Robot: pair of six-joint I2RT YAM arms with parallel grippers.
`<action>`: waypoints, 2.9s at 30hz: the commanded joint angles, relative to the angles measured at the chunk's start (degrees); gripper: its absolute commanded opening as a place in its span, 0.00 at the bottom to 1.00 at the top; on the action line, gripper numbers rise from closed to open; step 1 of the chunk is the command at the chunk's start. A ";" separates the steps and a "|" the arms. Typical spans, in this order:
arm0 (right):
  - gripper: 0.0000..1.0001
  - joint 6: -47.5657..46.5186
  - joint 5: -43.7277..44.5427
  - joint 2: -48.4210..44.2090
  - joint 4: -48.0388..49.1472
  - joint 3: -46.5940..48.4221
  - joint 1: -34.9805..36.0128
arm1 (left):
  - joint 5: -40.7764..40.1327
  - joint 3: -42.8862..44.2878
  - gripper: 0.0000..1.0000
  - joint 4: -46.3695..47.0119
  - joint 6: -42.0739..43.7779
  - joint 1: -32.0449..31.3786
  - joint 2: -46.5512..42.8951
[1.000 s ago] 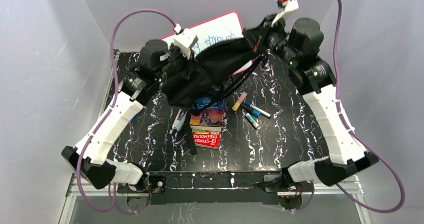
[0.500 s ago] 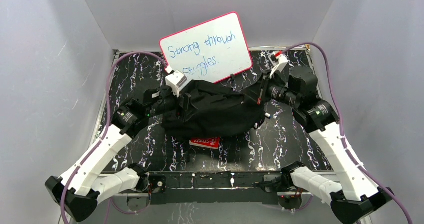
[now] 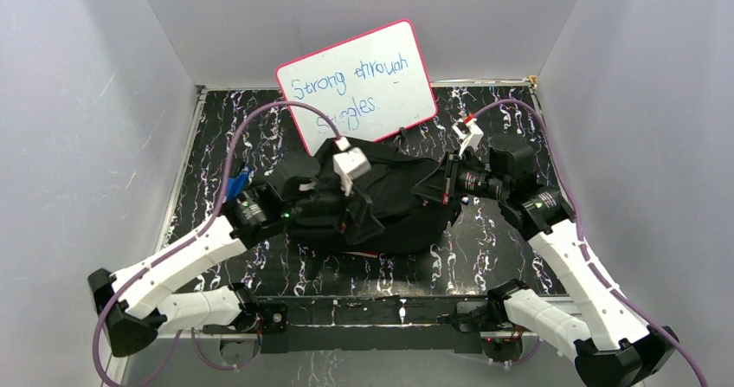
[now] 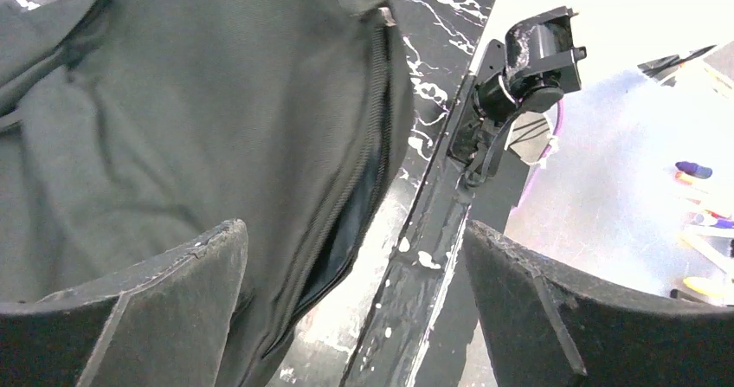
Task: Pack the student bag
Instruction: Unzip the student bag at the center of the board.
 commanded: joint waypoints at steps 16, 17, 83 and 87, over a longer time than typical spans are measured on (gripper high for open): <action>0.00 4.20 -2.03 -3.19 2.10 0.79 0.32 | -20.56 2.22 0.88 10.15 7.89 -12.65 10.02; 0.00 4.40 -2.04 -3.31 2.28 0.68 0.27 | -20.46 2.46 0.87 10.26 7.90 -12.67 10.56; 0.00 -13.33 12.22 2.97 8.31 -2.42 0.06 | -25.40 -12.76 0.59 0.01 -16.07 -16.62 -8.83; 0.00 -11.02 8.48 0.81 8.39 -3.53 0.05 | -29.68 -11.31 0.60 4.37 -17.60 -16.62 -5.94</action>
